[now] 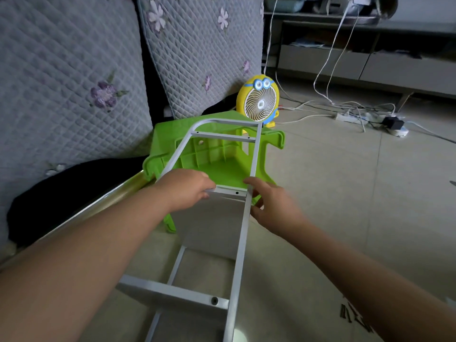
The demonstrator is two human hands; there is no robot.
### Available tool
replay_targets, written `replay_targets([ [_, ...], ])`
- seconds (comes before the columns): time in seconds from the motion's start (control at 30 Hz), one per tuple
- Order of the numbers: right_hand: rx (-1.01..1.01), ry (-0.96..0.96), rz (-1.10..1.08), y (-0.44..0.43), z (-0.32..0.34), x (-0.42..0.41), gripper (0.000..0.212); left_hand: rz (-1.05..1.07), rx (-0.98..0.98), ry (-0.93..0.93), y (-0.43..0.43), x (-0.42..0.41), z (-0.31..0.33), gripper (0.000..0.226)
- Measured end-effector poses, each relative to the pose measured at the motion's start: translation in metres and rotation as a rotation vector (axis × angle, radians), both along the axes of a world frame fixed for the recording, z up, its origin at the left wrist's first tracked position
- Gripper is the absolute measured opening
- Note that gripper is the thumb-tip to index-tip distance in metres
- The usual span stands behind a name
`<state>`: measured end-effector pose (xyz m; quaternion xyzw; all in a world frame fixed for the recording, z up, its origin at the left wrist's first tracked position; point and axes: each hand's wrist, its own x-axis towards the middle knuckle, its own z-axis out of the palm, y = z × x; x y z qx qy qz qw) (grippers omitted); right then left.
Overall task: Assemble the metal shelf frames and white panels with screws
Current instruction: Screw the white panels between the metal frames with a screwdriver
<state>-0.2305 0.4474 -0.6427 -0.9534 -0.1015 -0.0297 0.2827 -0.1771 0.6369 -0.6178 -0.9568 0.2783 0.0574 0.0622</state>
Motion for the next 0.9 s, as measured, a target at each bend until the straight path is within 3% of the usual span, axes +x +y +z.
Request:
replay_targets([
  [0.4,0.050,-0.047,-0.030,-0.002,-0.009,0.000,0.040,0.010,-0.136,0.034,-0.005,0.005,-0.003,0.017],
  [0.67,0.138,-0.009,-0.059,-0.004,-0.008,0.002,0.046,0.042,-0.190,0.124,0.002,0.010,-0.002,0.044],
  [0.8,0.164,-0.003,-0.056,-0.003,-0.009,0.000,0.048,0.080,-0.247,0.149,0.003,0.011,-0.004,0.018],
  [0.9,0.163,0.005,-0.065,-0.003,-0.007,-0.001,0.049,0.076,-0.239,0.156,0.004,0.013,-0.005,0.022],
])
